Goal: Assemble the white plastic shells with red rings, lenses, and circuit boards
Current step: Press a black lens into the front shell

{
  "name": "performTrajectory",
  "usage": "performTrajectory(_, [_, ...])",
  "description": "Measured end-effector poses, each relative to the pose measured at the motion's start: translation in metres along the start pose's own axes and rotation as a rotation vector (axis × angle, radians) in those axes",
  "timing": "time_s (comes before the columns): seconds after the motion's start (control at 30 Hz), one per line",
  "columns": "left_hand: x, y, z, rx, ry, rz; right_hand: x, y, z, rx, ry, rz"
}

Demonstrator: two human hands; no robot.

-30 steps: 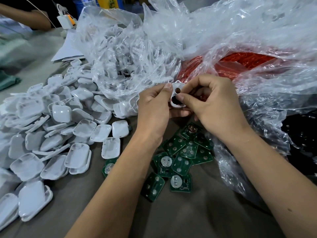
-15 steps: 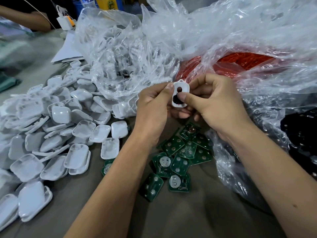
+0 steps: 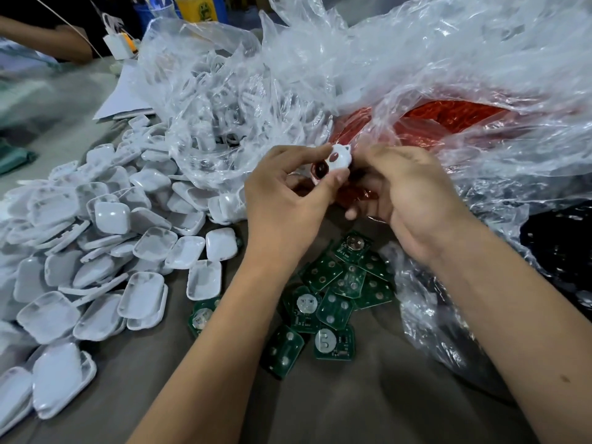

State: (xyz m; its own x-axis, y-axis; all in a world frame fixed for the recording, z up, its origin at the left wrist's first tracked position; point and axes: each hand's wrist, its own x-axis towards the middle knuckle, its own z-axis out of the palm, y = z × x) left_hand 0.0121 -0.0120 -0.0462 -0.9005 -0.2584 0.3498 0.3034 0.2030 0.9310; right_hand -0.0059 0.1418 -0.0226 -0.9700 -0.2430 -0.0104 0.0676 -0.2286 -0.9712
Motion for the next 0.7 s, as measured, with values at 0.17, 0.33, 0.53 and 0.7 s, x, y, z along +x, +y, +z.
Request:
performTrajectory(0.17, [-0.003, 0.005, 0.001, 0.185, -0.029, 0.193, 0.001, 0.004, -0.004, -0.079, 0.022, 0.024])
performTrajectory(0.33, [-0.001, 0.009, -0.002, 0.108, -0.077, 0.121, 0.003, 0.006, -0.002, -0.118, 0.086, -0.005])
performTrajectory(0.53, [0.005, 0.011, -0.015, 0.301, -0.111, 0.194, 0.003, 0.007, 0.001, -0.299, 0.116, -0.118])
performTrajectory(0.7, [0.015, 0.009, -0.027, 0.178, 0.141, 0.058, 0.002, 0.009, 0.002, -0.601, 0.151, -0.239])
